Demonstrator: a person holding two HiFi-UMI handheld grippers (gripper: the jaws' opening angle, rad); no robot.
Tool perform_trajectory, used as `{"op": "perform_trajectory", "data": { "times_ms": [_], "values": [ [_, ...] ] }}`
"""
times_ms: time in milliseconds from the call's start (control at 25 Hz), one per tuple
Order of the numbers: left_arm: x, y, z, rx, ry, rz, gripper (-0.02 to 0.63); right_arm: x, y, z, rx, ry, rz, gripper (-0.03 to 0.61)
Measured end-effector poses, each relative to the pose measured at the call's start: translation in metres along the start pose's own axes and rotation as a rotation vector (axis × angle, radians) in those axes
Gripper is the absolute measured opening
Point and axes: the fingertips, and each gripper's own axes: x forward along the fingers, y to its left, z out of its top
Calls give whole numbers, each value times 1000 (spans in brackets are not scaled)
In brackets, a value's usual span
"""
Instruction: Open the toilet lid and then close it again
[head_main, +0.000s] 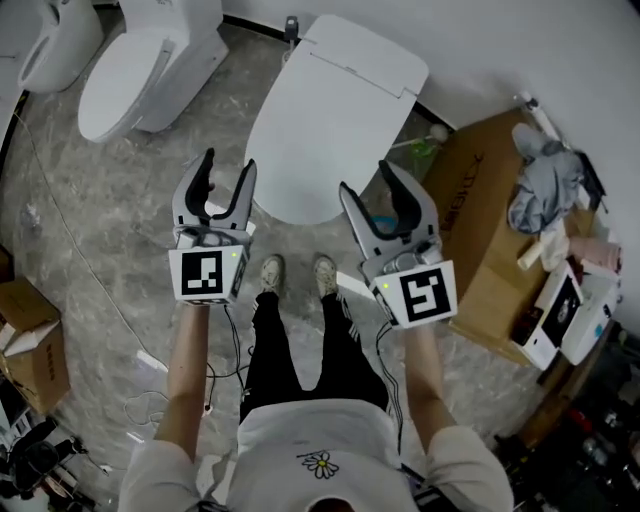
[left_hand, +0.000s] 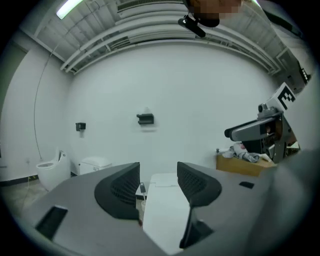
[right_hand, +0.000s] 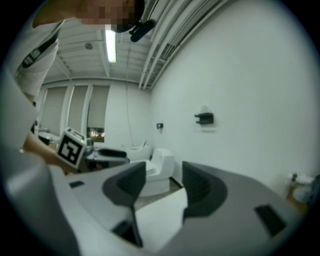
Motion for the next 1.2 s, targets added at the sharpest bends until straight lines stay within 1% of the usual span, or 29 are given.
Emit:
{"op": "perform_trajectory", "data": {
  "times_ms": [80,200,280,400,480,600,720,880,1040,1200],
  "values": [
    [8,1,-49,13,39,-15,242,9,3,-41,10,44,9,229],
    [13,-2,-113,3,99,-30,242,14,1,-102,60,98,12,229],
    [14,-8,-151,22,128,-56,247,14,-2,-140,86,136,-1,229],
    [11,-22,-207,84,189,-139,281,13,-4,-192,101,196,-27,229],
    [6,-26,-246,83,244,-171,290,11,0,-226,102,250,-29,229],
    [0,-26,-294,75,313,-180,295,8,5,-273,114,325,-27,230],
    [-9,-31,-327,80,370,-208,296,3,9,-315,144,395,-33,233],
    [-18,-40,-361,102,436,-250,296,-3,16,-364,159,493,-31,233],
    [-23,-49,-395,125,504,-291,301,-6,21,-398,152,568,-23,235],
    [-31,-59,-413,145,546,-334,301,-8,29,-426,146,632,-4,235]
  ]
}}
